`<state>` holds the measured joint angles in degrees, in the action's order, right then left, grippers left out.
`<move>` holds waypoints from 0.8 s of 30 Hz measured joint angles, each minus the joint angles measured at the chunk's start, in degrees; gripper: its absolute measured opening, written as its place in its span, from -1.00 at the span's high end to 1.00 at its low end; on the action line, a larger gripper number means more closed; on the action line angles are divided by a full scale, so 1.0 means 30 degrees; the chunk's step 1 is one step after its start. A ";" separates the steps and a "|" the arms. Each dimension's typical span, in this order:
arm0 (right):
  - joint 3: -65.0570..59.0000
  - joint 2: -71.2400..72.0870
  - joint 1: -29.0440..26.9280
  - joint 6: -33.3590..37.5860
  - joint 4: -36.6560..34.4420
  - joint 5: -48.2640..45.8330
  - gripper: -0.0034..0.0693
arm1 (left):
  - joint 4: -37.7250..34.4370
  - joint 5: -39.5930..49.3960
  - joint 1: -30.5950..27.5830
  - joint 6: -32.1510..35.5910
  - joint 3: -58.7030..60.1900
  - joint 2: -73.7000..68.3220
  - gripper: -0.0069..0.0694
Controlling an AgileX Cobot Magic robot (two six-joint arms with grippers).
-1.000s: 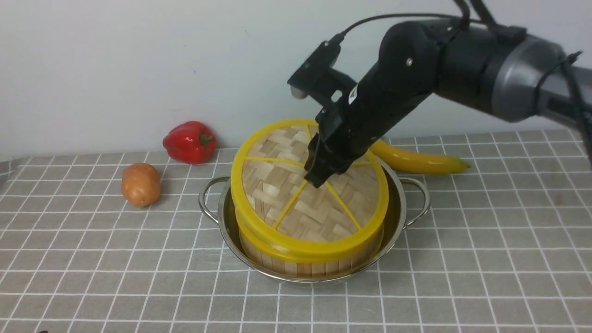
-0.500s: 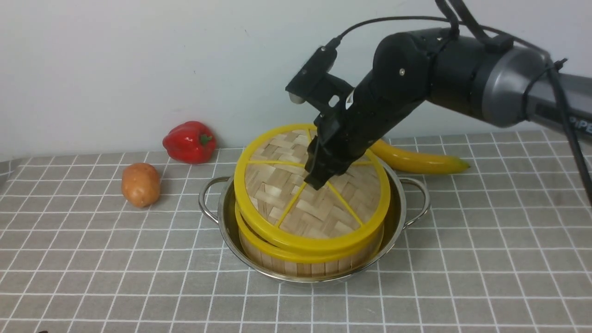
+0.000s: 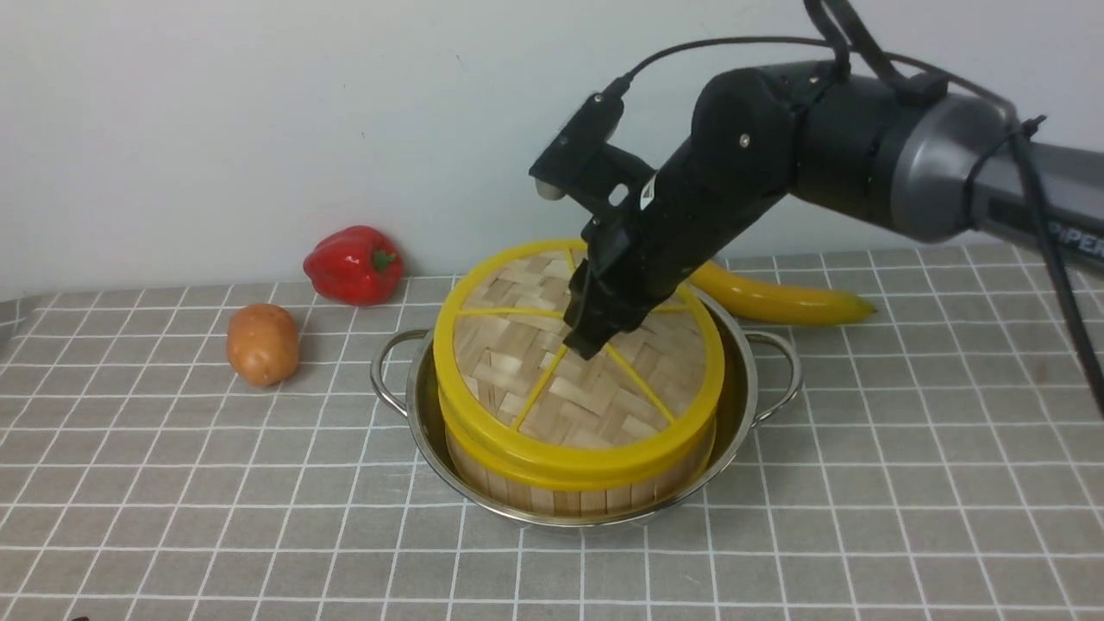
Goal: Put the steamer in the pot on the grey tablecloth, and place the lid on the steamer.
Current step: 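Place the bamboo steamer lid onto the steamer basket in the pot with the right gripper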
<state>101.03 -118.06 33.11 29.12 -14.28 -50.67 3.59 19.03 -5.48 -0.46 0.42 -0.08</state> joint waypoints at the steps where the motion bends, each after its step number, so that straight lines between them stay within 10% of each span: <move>1: 0.0000 -0.0074 0.0000 0.0053 0.0001 0.0000 0.51 | 0.0000 0.0000 0.0000 0.0000 0.0000 0.0000 -0.47; 24: 0.0018 -0.0687 0.0000 0.2290 -0.0230 0.0787 0.51 | 0.0000 0.0000 0.0000 0.0000 0.0000 0.0000 -0.47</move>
<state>101.09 -120.12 33.11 35.98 -14.97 -48.31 3.59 19.03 -5.48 -0.46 0.42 -0.08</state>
